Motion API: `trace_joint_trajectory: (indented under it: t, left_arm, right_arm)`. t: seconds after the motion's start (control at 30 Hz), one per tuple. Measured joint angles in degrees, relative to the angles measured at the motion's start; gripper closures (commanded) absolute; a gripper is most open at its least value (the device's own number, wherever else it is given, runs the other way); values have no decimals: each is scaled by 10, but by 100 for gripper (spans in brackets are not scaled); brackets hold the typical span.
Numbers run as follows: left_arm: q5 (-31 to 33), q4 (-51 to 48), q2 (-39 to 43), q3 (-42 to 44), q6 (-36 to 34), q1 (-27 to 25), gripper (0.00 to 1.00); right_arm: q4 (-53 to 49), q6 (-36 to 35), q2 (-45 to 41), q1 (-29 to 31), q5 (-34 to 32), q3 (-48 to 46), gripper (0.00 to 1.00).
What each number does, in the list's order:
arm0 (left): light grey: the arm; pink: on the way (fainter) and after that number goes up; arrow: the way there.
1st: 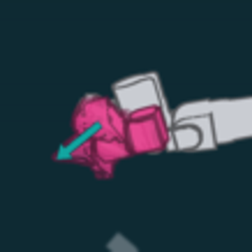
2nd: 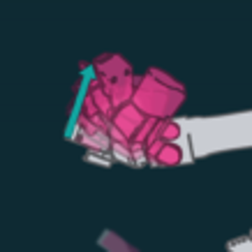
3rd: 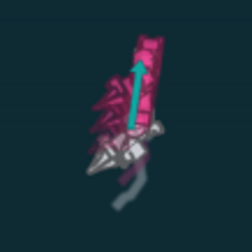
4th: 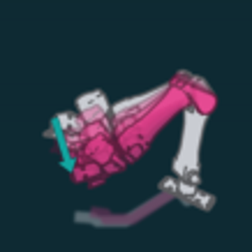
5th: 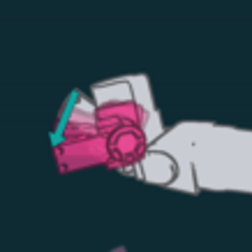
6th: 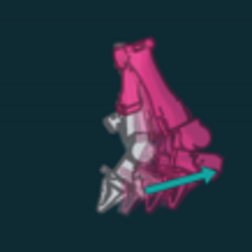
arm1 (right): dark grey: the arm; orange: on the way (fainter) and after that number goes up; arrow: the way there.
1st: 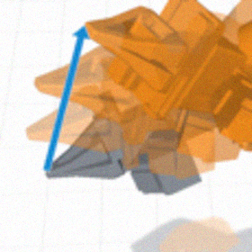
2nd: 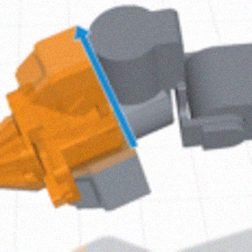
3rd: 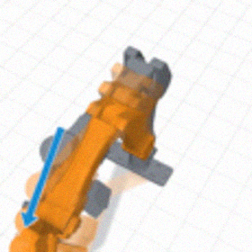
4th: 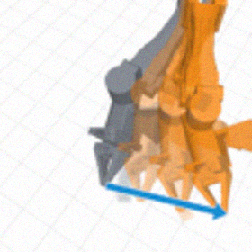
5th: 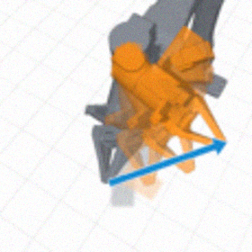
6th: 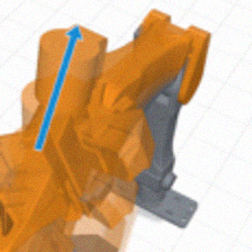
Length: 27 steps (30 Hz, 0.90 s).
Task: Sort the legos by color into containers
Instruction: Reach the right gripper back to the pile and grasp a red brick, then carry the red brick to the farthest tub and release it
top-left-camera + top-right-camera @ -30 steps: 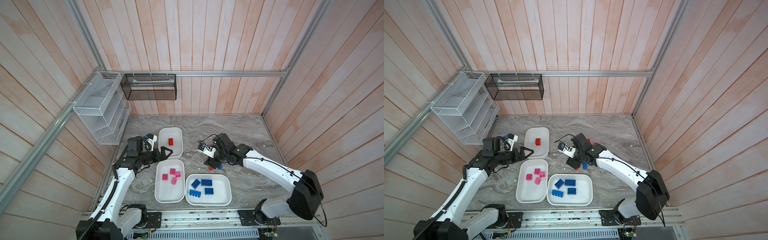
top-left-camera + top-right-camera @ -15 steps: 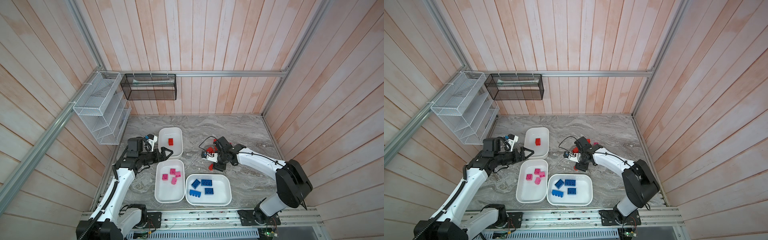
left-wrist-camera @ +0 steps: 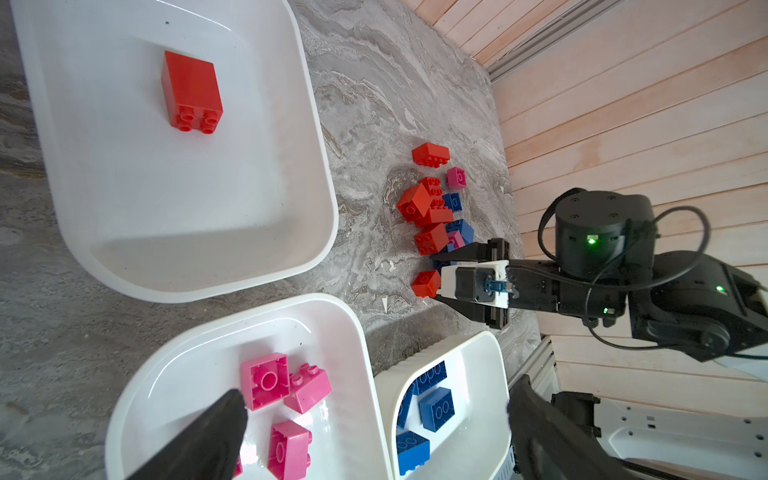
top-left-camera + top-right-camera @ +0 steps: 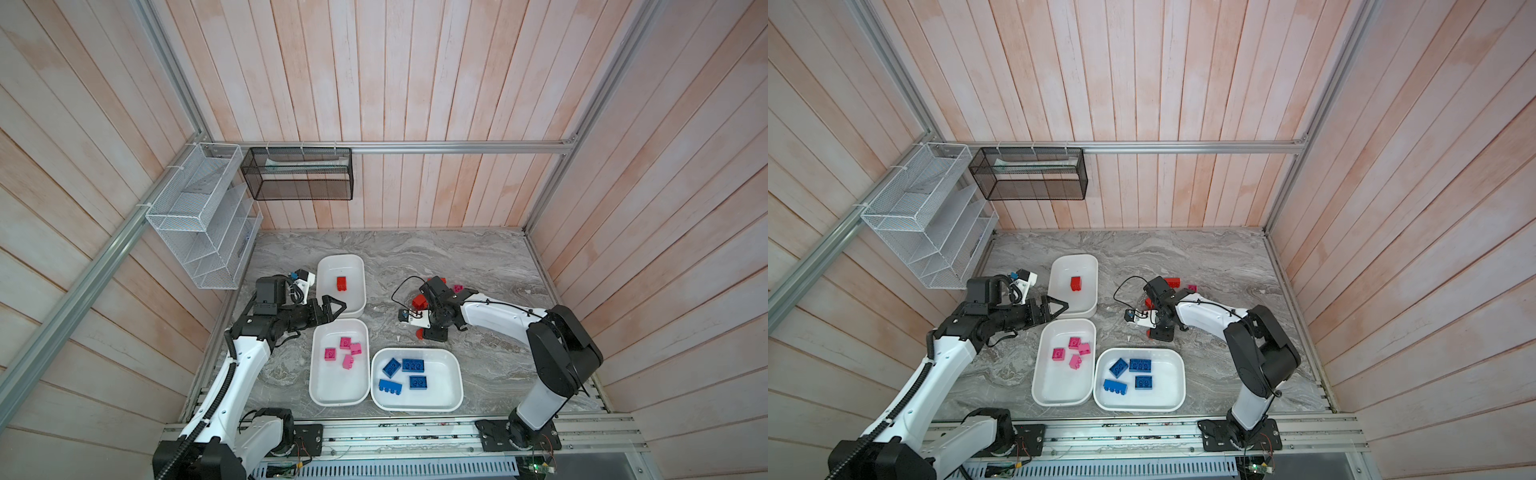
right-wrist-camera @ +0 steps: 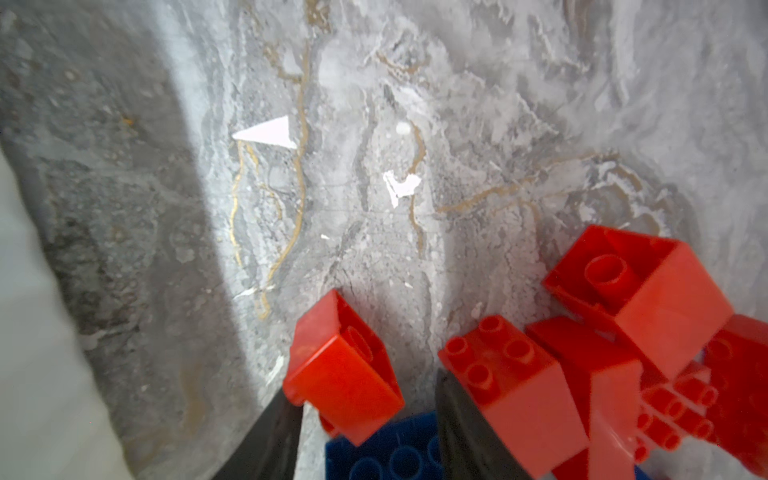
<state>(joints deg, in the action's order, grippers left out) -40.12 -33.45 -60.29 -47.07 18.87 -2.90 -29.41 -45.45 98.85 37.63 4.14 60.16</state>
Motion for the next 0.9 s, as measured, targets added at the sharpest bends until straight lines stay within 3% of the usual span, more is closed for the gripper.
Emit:
trace_joint_trajectory:
  t: [0.4, 0.57, 0.9]
  left_arm:
    - [0, -1, 0, 1, -7, 0, 0]
    - [0, -2, 0, 1, -9, 0, 0]
    - [28, -16, 2, -11, -8, 11, 0]
  right_arm:
    - [-1, 10, 26, 6, 9, 23, 78]
    - [-6, 31, 26, 6, 23, 64, 79]
    - [76, 149, 13, 25, 138, 171, 78]
